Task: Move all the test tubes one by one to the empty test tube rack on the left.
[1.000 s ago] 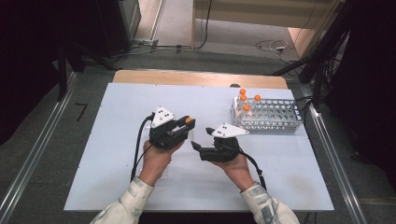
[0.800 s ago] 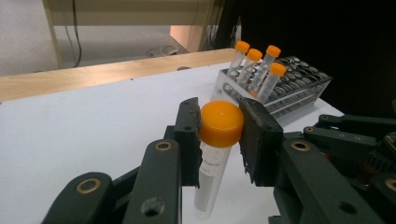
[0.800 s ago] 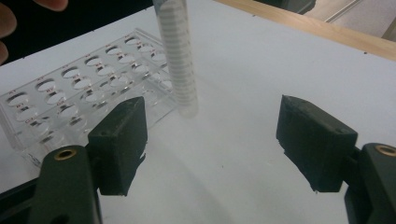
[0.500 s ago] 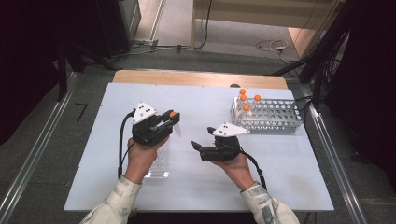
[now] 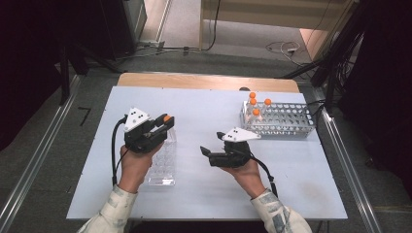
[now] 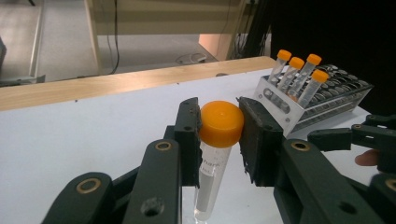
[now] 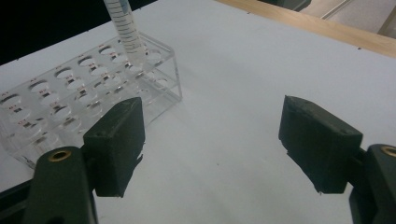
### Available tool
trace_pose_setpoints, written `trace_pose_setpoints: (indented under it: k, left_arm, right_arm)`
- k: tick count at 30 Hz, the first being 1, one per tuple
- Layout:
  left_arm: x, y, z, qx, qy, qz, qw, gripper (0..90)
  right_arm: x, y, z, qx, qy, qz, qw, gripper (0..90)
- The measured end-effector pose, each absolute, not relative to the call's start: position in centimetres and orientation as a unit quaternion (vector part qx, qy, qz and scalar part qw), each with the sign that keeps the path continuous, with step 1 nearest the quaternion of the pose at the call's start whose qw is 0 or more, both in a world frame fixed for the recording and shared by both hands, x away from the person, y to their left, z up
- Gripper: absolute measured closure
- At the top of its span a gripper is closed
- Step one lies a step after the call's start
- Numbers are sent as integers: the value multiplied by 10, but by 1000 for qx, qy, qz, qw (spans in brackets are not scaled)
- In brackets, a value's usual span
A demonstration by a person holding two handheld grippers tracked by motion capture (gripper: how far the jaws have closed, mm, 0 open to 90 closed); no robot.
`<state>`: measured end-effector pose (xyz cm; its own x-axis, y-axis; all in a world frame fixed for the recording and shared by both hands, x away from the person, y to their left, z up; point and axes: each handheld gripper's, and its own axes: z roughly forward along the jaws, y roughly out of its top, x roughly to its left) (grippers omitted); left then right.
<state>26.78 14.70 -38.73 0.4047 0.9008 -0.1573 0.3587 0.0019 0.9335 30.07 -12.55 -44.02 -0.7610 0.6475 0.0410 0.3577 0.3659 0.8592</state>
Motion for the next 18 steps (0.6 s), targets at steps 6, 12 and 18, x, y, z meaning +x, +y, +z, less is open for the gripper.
trace_pose_setpoints:
  k: [6,12,18]
  left_arm:
    - [265,151,-389,658,482,267,512,694]
    - [267,149,-394,662,483,267,507,694]
    - [267,146,-404,670,483,274,493,694]
  right_arm:
    - [301,-125,-440,311,812,469,154,213]
    - [301,-125,-441,314,811,470,153,213]
    - [301,-127,-440,314,811,470,153,213]
